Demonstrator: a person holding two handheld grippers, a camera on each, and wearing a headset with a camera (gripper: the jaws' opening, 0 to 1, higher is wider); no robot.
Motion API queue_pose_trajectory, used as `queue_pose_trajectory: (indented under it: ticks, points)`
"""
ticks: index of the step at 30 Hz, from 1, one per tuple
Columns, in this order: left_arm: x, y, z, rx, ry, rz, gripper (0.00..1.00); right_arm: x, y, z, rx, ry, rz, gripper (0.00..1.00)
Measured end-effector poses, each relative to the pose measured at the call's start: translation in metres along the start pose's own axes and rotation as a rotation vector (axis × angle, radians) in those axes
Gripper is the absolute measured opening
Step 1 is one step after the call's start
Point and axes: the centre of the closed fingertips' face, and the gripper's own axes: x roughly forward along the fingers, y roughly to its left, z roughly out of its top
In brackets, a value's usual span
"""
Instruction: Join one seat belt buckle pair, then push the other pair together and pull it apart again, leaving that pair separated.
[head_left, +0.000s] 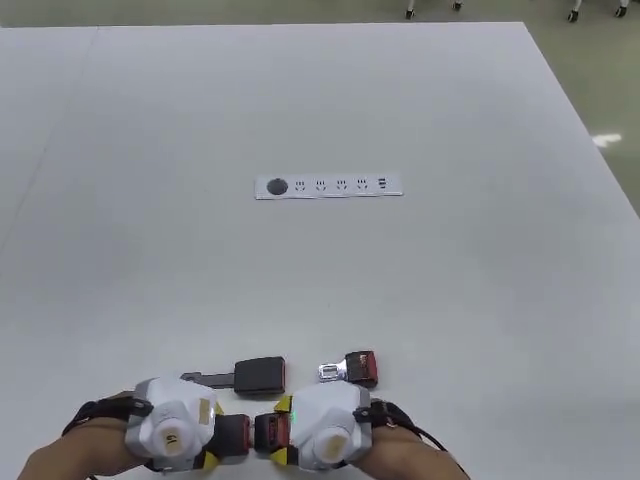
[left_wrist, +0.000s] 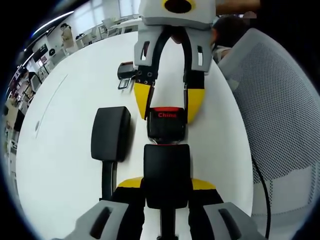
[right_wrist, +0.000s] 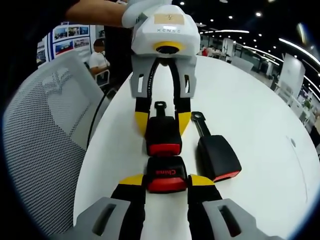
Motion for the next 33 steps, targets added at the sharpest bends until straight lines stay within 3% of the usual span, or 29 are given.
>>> queue_pose_trajectory:
  ticks: [4, 11, 18, 26, 33]
  points:
    - [-0.0001, -0.0011, 0.0016, 0.003, -0.001, 0.002, 0.33, 0.0009, -0.0016, 0.0015, -0.015, 0.004, 0.001, 0.27]
    - [-0.0041, -0.0001, 0.0002, 0.032, 0.040, 0.000, 0.33, 0.0052, -0.0031, 0.0023, -0.020, 0.010, 0.001, 0.27]
    - [-0.0052, -0.0009, -0.0008, 0.006, 0.009, 0.003, 0.33, 0.0007, -0.0034, 0.0000, -0.019, -0.007, 0.006, 0.27]
    - [-0.0029, -0.0013, -0.0017, 0.003, 0.030, 0.002, 0.33, -0.0013, -0.0028, 0.0030, -0.014, 0.008, 0.006, 0.28]
    - [-0.0017, -0.0023, -0.0029, 0.005, 0.007, 0.002, 0.34, -0.0004, -0.0024, 0.0002, -0.018, 0.002, 0.011, 0.28]
